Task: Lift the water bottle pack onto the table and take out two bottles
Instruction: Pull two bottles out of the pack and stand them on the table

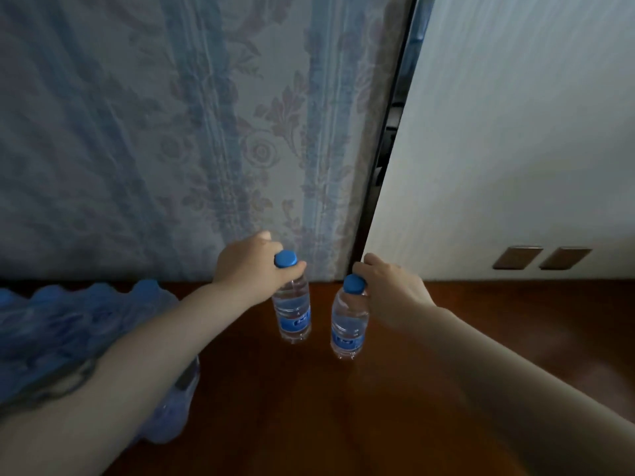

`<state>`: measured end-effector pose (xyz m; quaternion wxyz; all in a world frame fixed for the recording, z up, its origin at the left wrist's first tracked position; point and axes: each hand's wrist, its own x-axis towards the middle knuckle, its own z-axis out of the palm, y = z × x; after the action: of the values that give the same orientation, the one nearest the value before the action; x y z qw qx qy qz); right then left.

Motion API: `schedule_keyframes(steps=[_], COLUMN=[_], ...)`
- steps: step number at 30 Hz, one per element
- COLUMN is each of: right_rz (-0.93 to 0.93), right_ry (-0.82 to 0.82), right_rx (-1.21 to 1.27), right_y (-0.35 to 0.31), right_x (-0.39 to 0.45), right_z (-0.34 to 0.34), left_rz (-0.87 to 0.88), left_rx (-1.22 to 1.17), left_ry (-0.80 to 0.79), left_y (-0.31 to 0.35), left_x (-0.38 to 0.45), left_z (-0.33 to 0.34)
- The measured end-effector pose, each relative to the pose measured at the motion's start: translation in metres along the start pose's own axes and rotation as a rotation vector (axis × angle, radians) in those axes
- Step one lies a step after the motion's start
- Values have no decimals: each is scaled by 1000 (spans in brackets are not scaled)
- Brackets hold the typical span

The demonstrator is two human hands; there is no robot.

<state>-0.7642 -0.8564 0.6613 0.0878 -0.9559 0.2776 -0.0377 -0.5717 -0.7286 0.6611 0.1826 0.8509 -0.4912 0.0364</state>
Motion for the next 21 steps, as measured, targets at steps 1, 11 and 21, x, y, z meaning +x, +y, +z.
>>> schedule_keyframes(steps=[1, 11, 21], right_rz=[-7, -17, 29], right_ry=[-5, -53, -70], right_rx=[0, -90, -128], right_y=[3, 4, 1], right_x=[6, 77, 131], right_z=[-1, -5, 17], left_rz=[-30, -36, -18], left_rx=[0, 214, 150], left_ry=[-33, -265, -265], left_y=[0, -11, -23], left_x=[5, 59, 104], left_z=[3, 11, 43])
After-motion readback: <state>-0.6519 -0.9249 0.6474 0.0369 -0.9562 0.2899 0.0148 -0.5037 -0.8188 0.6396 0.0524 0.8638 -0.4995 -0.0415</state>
